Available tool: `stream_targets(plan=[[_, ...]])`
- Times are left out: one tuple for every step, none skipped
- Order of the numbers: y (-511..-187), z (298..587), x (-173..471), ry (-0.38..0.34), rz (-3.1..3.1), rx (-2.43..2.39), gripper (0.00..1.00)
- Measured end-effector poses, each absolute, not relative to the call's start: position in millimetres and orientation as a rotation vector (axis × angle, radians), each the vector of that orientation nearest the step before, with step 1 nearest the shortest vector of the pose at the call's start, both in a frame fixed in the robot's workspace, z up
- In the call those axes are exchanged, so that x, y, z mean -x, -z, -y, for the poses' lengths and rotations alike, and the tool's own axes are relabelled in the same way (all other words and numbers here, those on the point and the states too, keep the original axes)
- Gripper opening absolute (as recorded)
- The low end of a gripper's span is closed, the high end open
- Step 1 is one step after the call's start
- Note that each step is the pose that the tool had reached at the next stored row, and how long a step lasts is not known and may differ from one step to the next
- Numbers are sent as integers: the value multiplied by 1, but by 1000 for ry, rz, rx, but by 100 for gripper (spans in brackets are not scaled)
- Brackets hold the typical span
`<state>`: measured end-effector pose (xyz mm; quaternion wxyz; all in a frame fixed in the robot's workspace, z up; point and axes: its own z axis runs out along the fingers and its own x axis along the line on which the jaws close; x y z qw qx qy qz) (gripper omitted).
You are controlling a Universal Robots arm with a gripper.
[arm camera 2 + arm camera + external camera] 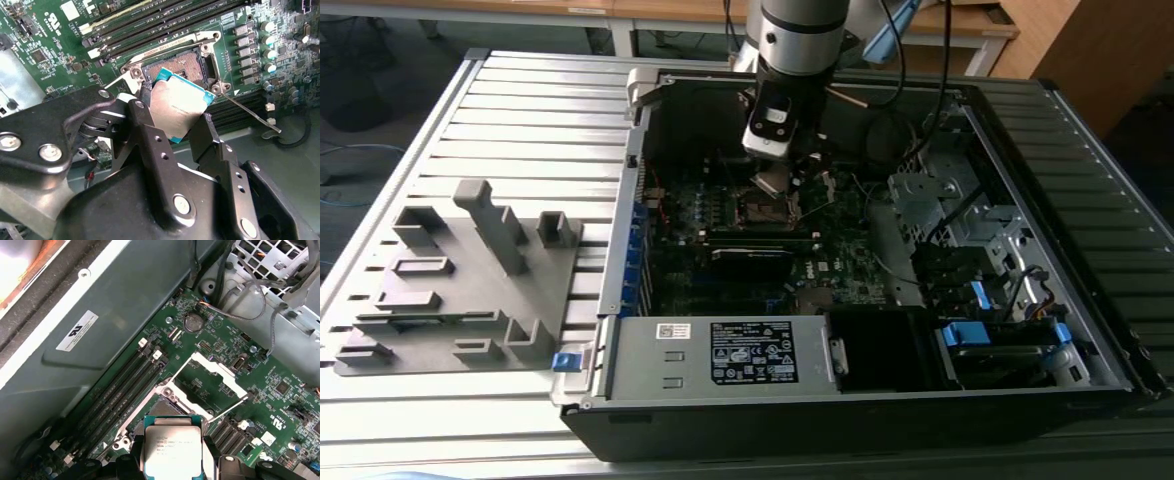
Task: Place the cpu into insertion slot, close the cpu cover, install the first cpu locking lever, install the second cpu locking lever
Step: 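Place the cpu into insertion slot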
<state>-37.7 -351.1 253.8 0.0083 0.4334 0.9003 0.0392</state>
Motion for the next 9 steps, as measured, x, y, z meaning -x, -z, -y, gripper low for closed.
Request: stream_targets(plan=[[-254, 351, 38, -122, -2803, -1375, 54], [-254, 351, 38, -122, -2790, -1399, 54], [-254, 351, 38, -122, -2776, -1426, 54], [-253, 351, 38, -121, -2763, -1450, 54], [-253, 351, 38, -121, -2748, -1475, 54], [-253, 351, 38, -121, -2734, -1499, 54], [-253, 351, 38, -120, -2721, -1523, 54], [-253, 351, 38, -120, -2706, -1548, 54], [-253, 351, 38, -120, -2690, -1573, 54]])
